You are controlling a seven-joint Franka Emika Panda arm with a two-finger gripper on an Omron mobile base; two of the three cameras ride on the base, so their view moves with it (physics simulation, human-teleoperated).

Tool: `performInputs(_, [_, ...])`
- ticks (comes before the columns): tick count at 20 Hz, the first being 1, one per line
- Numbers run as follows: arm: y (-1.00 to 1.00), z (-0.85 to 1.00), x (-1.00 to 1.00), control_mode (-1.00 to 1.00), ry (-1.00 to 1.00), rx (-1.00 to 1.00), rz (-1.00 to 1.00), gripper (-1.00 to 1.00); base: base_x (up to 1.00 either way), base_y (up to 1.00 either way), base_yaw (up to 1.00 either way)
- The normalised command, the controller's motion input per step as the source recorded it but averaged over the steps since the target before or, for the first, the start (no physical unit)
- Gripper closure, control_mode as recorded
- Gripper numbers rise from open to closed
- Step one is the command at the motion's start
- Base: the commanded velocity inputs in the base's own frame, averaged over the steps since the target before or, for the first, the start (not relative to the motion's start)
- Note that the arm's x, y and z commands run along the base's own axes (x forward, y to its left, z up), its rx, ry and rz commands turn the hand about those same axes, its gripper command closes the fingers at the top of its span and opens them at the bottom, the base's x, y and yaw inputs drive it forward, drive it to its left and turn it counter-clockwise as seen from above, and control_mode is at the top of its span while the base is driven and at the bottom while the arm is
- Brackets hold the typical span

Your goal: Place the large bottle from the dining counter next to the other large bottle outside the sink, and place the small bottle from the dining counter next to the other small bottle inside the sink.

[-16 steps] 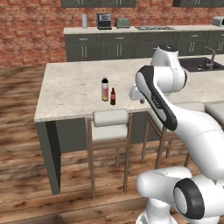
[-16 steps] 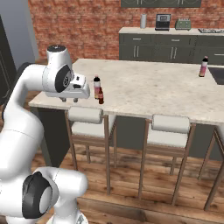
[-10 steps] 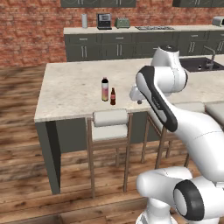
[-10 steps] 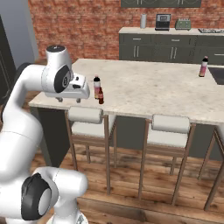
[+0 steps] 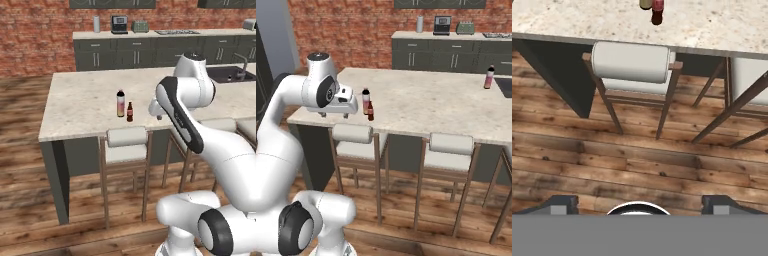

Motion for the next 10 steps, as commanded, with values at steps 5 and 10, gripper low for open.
performInputs(5, [0.00,0.00,0.00,1.00,0.00,0.00,0.00,-1.00,0.92,0.00,0.00])
performInputs(10, [0.00,0.00,0.00,1.00,0.00,0.00,0.00,-1.00,1.00,0.04,-0.01])
